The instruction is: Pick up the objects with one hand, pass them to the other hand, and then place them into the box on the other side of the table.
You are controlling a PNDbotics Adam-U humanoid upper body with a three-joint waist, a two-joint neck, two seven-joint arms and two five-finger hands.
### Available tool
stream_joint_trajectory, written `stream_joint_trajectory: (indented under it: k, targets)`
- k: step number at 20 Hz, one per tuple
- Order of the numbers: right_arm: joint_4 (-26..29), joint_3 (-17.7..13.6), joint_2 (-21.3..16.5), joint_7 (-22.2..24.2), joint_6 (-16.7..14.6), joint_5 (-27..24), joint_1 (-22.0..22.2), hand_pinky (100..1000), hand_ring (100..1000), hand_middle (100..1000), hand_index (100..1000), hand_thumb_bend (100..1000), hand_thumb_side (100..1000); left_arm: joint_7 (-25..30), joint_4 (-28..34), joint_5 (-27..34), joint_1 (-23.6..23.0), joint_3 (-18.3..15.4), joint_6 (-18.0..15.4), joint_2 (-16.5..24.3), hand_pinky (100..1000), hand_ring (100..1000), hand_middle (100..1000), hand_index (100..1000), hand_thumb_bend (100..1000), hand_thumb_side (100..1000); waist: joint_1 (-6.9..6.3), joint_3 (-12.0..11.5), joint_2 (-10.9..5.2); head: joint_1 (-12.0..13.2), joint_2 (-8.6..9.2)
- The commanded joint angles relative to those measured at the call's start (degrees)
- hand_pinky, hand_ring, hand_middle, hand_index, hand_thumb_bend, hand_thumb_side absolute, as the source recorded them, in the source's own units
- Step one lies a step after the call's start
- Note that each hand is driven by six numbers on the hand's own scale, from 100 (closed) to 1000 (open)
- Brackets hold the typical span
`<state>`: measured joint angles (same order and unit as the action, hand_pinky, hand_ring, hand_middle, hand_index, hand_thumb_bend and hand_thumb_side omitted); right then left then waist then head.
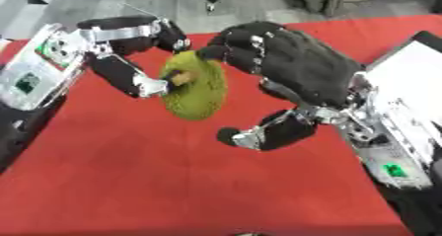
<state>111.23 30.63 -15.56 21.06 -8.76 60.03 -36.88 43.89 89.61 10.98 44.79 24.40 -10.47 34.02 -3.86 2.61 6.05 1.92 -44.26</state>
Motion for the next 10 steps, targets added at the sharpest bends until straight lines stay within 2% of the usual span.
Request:
stream_joint_trajectory:
  k: [1,8,10]
  targets:
    - [-1.5,-0.2,1.0,-1.7,0.3,2.6,-1.2,827,850,789,910,491,422,0.6,1.1,0.8,1.5,-0.2,0.7,0.2,681,497,452,510,100,313,0.03,-0.2,-0.86,-0.3,0.15]
    - [-4.8,0.8,2.1,-5.1,0.5,4.7,-1.3,796,815,738,885,455,388,1.5,1.3,1.4,2.0,-0.1,1.4,-0.8,681,497,452,511,100,322,-0.05,-0.4,-0.72,-0.6,0.15]
    - [-5.5,1.0,2.2,-5.8,0.6,5.2,-1.3,776,786,683,860,418,368,1.7,1.4,1.6,2.1,0.0,1.6,-1.0,682,499,454,514,100,325,-0.08,-0.4,-0.73,-0.7,0.15]
